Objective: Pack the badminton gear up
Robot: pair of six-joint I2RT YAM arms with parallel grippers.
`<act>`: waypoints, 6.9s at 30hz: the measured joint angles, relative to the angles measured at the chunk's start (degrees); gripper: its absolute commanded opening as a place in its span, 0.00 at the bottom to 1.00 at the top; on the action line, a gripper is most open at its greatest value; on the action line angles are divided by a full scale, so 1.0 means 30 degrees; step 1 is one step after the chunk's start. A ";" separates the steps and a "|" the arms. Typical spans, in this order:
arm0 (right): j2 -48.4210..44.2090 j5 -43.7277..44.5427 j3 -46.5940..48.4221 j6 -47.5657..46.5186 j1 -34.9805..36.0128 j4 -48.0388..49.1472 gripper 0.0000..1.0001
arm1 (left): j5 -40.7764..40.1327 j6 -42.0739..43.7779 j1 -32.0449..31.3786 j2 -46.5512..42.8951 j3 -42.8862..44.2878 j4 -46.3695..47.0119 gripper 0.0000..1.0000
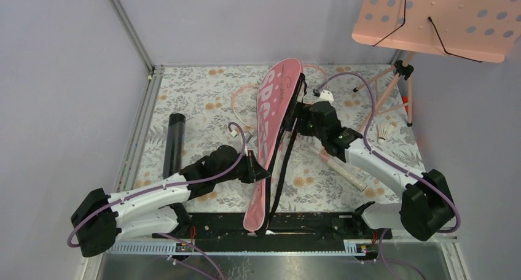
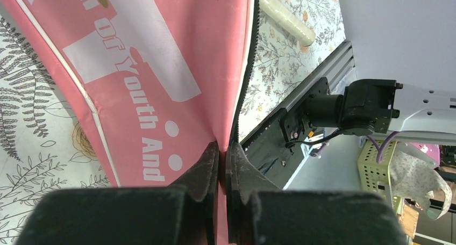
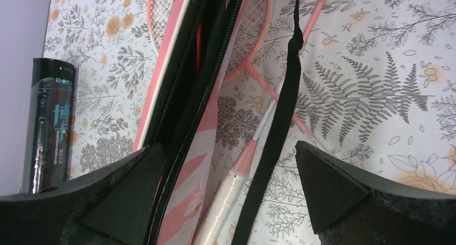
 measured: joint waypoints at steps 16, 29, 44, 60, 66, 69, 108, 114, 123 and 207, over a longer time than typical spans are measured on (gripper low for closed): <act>0.3286 -0.4262 0.0080 0.1851 -0.0073 0.3475 0.06 | 0.0372 -0.0007 0.0000 0.0270 0.0000 0.0605 0.00; 0.2331 -0.5931 0.0299 0.1413 0.0204 0.1894 0.00 | -0.1741 0.1195 -0.0036 0.0561 0.1741 -0.1581 0.99; 0.0532 -0.2951 0.1756 0.0146 0.2397 -0.2186 0.00 | -0.6360 0.2667 -0.0036 0.4371 0.6528 -0.4554 0.93; -0.0714 -0.1902 0.1756 -0.0823 0.2521 -0.2871 0.00 | -0.9355 0.2076 -0.0029 0.4801 0.6900 -0.7322 0.62; -0.0714 -0.2361 0.1756 -0.1115 0.2521 -0.2725 0.00 | -0.9049 0.2069 -0.0015 0.6258 0.7060 -0.6819 0.49; -0.0714 -0.2448 0.1756 -0.1304 0.2521 -0.2718 0.00 | -0.8816 0.2062 0.0073 0.6892 0.7446 -0.6615 0.30; 0.4357 -1.2502 0.3854 -0.4575 0.0933 -0.0313 0.99 | -1.3238 0.0211 0.5391 -0.1078 0.4459 -1.4353 0.00; -0.0109 -1.2276 0.0029 -0.5056 -0.0430 0.1698 1.00 | -1.3041 0.1209 0.6273 -0.0510 0.4889 -1.3420 0.00; 0.1188 -0.7067 0.2084 -1.2641 -0.1836 -0.4590 1.00 | -1.1060 0.4051 0.8007 -0.1115 0.4889 -1.0608 0.00; 0.9901 0.0240 1.0528 -1.3741 -0.0226 -1.3784 0.00 | -1.0091 0.4444 0.9843 -0.1100 0.4437 -1.0724 0.00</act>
